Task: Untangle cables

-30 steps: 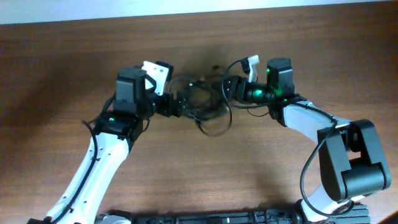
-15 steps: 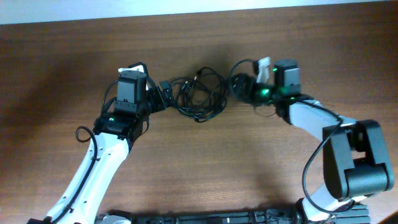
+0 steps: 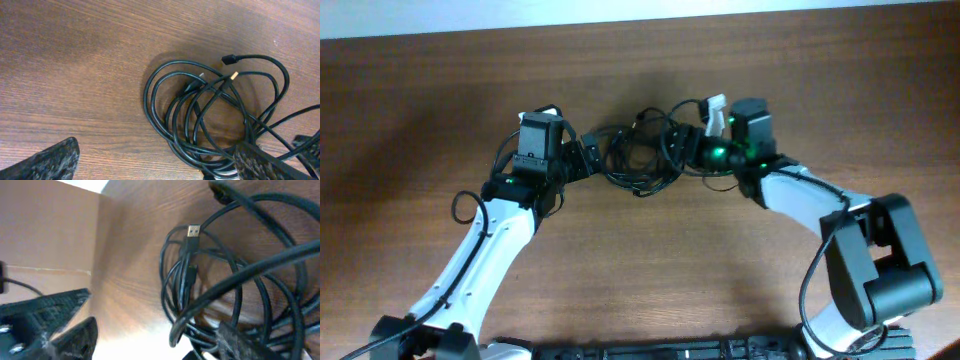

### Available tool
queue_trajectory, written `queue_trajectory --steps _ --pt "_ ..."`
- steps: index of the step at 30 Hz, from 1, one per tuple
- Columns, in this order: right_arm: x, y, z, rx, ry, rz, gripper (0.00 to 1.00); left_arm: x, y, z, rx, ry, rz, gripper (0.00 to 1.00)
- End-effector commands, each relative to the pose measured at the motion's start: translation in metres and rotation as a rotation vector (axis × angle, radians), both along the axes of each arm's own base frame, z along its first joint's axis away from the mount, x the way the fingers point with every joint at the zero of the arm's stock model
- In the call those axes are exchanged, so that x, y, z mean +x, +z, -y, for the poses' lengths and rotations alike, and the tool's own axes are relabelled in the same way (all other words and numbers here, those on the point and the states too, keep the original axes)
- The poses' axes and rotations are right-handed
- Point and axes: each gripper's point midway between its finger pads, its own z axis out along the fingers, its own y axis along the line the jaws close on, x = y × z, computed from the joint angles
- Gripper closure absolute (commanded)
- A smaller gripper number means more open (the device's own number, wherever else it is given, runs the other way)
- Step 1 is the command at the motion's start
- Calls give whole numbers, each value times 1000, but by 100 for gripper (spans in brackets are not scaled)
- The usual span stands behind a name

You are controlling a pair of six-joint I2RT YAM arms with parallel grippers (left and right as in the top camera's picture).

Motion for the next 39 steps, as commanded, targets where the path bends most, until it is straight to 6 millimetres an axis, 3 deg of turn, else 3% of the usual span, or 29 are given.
queue_trajectory --steps 1,3,6,8,11,14,16,17,18,19,21,24,25,26,30,35,37,39 --pt "16 -6 1 -126 -129 64 36 5 2 0 -5 14 18 1" --pt "16 -19 -3 -171 -153 61 42 10 5 3 -18 10 41 0" --pt "22 -15 -1 -170 -173 89 51 13 2 6 -117 103 21 1" --pt "21 -15 -2 -169 -169 87 59 22 -5 22 -191 66 13 1" --pt "15 -17 -6 -155 -135 66 74 25 -41 57 -367 11 -102 1" --pt "14 -18 -6 -157 -135 60 90 15 -89 62 -442 122 -278 1" --pt "14 -18 -6 -157 -135 61 96 11 -100 63 -445 123 -310 1" --pt "15 -17 -6 -154 -135 66 96 10 -104 62 -438 129 -321 10" --pt "16 -10 -10 -129 -119 87 96 8 -106 61 -431 136 -332 35" --pt "16 1 -16 -89 -87 119 96 6 -108 59 -422 143 -339 48" --pt "12 40 -32 26 8 228 96 4 -111 54 -396 163 -344 72" --pt "15 81 -19 67 -4 317 96 0 -116 48 -365 186 -360 98" --pt "17 108 -4 80 -35 369 96 -3 -118 45 -348 191 -370 100" --pt "17 121 4 84 -52 392 96 -2 -118 45 -347 187 -369 100" --pt "-1 167 26 35 -65 512 96 -1 -118 39 -348 202 -367 100" --pt "-16 216 75 -12 -173 622 96 -3 -123 8 -325 249 -396 100" --pt "-26 228 80 -4 -169 642 96 -4 -125 -7 -323 281 -410 100" --pt "-38 233 68 23 -107 650 96 1 -118 -12 -320 210 -377 100"
